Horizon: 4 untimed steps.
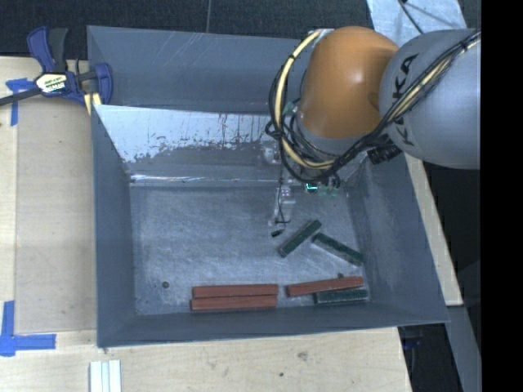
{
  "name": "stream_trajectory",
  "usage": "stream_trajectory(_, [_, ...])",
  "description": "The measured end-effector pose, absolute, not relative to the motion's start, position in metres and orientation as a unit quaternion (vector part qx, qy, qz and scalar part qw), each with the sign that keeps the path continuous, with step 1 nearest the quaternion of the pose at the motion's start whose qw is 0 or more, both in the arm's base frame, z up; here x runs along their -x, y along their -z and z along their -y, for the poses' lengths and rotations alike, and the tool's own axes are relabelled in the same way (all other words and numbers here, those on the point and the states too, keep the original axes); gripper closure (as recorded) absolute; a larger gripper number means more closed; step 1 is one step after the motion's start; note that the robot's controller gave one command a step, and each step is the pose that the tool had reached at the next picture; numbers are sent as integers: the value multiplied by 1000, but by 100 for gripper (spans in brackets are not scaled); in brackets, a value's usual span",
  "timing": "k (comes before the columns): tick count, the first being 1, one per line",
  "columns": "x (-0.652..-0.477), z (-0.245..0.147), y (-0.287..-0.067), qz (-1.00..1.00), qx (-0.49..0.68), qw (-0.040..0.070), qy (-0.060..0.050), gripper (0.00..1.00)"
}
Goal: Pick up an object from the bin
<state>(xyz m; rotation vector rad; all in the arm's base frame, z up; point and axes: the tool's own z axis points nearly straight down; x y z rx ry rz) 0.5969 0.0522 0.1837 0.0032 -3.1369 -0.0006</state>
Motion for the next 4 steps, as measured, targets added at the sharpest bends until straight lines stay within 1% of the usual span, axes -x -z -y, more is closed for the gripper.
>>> stream_trajectory(1, [-617, 21, -74, 994, -108, 1, 0, 0])
stream_trajectory(2, [-557, 56, -128, 996, -91, -1, -1, 0])
stream_trajectory(3, [-559, 57, -67, 996, -90, 1, 1, 0])
stream_trajectory(4, [-561, 57, -71, 996, -90, -3, 0, 100])
